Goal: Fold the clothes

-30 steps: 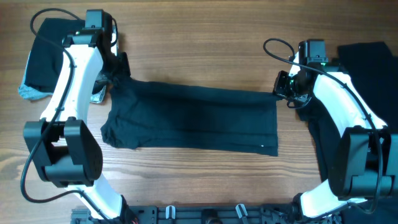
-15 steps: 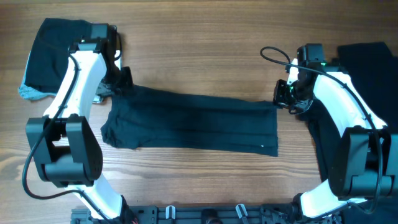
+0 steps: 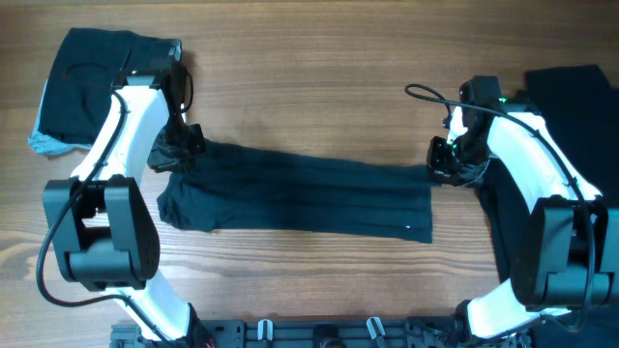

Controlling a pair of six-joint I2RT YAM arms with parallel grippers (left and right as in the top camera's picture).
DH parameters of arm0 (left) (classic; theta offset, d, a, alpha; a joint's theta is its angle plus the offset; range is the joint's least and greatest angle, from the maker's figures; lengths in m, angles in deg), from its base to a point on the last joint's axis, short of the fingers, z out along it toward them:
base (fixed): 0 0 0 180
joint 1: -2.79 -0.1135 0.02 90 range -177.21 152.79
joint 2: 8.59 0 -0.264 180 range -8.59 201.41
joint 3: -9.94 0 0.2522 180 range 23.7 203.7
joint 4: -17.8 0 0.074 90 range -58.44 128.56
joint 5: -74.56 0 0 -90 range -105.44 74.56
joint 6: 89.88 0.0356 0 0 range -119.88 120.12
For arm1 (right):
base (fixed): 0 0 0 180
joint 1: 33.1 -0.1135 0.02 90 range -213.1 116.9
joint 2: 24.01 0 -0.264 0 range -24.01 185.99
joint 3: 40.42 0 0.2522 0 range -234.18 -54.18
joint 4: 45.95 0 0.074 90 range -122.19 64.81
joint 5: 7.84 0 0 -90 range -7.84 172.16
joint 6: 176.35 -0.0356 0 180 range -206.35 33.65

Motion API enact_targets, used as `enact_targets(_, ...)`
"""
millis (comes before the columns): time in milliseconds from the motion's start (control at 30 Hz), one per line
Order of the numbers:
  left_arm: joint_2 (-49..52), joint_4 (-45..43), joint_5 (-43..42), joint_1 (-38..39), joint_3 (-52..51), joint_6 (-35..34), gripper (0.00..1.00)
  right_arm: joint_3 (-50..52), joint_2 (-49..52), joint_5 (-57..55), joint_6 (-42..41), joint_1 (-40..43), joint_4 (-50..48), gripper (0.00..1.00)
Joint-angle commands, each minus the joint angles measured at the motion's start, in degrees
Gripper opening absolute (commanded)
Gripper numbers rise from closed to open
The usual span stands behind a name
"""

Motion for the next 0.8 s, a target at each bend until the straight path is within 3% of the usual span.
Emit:
enact_targets(0,-1.0,0.2,1.2,-0.1,-0.5,-1.1,0.16,0.7,-0.7,-1.7,-0.2,-0.1,-0.2,0.38)
enact_targets(33,-1.0,0.0,1.2,-0.1,-0.5,-0.9,0.33,0.7,-0.7,-3.2,-0.4,-0.1,-0.2,0.46)
enact_targets(67,-1.0,-1.2,1.2,-0.1,-0.4,-0.5,0.53,0.7,-0.7,-4.5,-2.1,-0.1,-1.2,0.48)
enact_targets(100,-1.1,-2.5,1.2,-0.1,0.3,-0.5,0.60,0.7,-0.7,-4.4,-3.7,-0.1,-2.8,0.48)
enact_targets(267,-3.8,-1.4,-3.0,0.0,4.3,1.5,0.58,0.2,-0.7,0.7,-2.4,0.1,-5.1,0.50)
enact_targets(367,-4.7,-0.9,-9.0,0.5,4.2,3.5,0.57,1.4,-0.6,4.8,1.4,3.5,-3.1,0.59)
enact_targets(500,-4.7,-3.3,-9.4,3.5,3.6,3.9,0.58,9.4,-0.5,11.9,3.1,6.6,-4.8,0.67)
enact_targets(700,-4.7,-6.8,-9.4,5.2,3.6,3.9,0.60,22.5,-0.5,19.2,0.8,6.4,-17.0,0.66)
enact_targets(767,-4.7,-6.9,-9.4,5.2,3.6,3.9,0.60,25.2,-0.5,21.2,-0.8,6.4,-22.1,0.58)
